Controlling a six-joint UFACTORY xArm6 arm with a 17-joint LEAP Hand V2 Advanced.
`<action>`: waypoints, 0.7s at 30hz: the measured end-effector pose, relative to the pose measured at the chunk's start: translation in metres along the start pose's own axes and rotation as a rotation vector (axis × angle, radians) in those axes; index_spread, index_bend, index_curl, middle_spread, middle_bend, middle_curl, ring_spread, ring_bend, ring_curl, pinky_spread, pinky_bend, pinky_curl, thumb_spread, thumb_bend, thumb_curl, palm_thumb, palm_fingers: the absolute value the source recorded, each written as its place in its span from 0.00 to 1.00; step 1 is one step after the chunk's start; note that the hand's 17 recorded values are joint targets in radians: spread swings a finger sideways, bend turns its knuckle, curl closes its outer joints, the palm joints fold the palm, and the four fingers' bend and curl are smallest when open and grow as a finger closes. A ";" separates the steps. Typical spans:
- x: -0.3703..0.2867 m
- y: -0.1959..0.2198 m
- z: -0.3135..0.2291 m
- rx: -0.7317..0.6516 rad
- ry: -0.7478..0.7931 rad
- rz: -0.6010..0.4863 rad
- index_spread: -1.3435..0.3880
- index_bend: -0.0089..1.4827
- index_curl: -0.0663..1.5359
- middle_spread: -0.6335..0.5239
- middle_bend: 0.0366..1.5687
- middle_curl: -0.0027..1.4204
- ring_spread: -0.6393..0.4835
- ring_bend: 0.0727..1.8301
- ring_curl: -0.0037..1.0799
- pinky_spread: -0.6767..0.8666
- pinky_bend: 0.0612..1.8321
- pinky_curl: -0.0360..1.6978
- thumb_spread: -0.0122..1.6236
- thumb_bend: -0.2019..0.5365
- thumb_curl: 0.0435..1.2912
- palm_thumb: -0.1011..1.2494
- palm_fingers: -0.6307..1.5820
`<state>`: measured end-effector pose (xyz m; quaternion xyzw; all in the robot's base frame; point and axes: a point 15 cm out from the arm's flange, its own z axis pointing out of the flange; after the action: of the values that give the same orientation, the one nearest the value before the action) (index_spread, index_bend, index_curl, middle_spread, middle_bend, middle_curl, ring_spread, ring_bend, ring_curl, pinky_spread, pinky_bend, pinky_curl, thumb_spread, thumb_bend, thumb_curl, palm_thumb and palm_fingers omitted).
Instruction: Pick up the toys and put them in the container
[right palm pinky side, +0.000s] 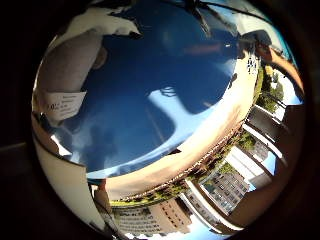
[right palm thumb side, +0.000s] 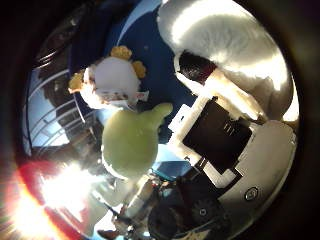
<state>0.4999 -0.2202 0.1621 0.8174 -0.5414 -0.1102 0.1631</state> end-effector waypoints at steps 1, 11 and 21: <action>0.000 0.003 -0.002 -0.005 -0.001 -0.002 0.62 0.16 0.20 0.47 0.41 0.40 0.70 0.53 0.47 0.71 0.55 0.11 0.67 0.28 0.27 0.61 0.85; -0.021 0.074 -0.111 0.143 -0.024 0.025 0.50 0.46 0.32 0.41 0.67 0.58 0.55 0.69 0.64 0.61 0.81 0.20 0.64 0.31 0.40 0.79 0.79; -0.136 0.124 -0.246 0.279 0.107 -0.140 0.46 0.61 0.48 0.40 0.75 0.66 0.50 0.76 0.71 0.54 0.90 0.28 0.65 0.26 0.49 0.80 0.73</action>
<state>0.4290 -0.1033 0.4377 0.8725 -0.4837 -0.0015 0.0683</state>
